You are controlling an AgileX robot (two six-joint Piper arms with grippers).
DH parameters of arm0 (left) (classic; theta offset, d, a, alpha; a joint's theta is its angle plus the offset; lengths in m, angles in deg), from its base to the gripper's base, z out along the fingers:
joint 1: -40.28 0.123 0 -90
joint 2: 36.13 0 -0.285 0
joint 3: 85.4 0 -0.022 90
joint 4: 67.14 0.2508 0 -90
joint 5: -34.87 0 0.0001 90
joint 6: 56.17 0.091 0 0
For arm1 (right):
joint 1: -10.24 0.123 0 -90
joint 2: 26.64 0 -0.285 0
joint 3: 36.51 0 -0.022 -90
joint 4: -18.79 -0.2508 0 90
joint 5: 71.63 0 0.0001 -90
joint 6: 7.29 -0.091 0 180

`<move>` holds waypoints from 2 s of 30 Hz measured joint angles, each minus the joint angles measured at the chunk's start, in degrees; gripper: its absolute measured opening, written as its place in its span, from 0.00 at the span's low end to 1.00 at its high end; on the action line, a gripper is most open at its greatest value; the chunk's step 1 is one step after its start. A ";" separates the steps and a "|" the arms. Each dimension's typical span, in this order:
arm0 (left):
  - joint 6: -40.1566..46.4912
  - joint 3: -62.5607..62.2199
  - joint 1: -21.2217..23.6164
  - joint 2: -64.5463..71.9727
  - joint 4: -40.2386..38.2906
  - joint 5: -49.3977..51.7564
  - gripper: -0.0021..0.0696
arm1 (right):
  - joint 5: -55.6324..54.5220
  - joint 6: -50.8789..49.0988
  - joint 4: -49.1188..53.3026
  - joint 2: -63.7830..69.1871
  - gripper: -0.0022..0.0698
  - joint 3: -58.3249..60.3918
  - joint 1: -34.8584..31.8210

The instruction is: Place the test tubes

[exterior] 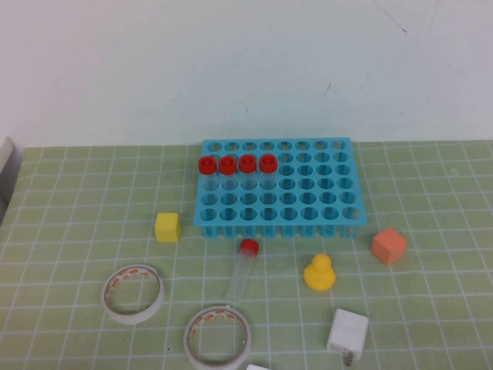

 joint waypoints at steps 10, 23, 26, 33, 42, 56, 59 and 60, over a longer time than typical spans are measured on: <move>0.00 0.00 0.00 0.00 0.00 -16.21 0.03 | -17.68 3.83 3.76 0.00 0.03 0.68 0.00; -4.97 0.00 0.00 0.00 0.00 -23.30 0.03 | -43.82 4.80 2.22 0.00 0.03 0.68 0.00; -5.06 0.00 0.00 0.00 0.00 -24.47 0.03 | -37.62 2.70 1.30 0.00 0.03 0.68 0.00; -13.40 0.00 0.00 0.00 0.13 -26.87 0.03 | -36.47 0.44 1.30 0.00 0.03 0.68 0.00; -27.15 -8.71 0.00 0.00 23.60 -25.86 0.03 | -47.56 -2.06 -0.81 0.00 0.03 -2.28 0.00; -25.57 -25.08 0.00 13.72 28.56 5.46 0.03 | -12.99 3.02 -0.95 12.79 0.03 -26.28 0.00; -25.57 -24.03 0.00 13.70 28.56 4.21 0.03 | -2.97 3.07 -2.50 19.10 0.03 -31.63 0.00; -25.57 -23.65 0.00 13.70 28.56 4.09 0.03 | 0.73 3.41 -3.52 21.36 0.03 -32.86 0.00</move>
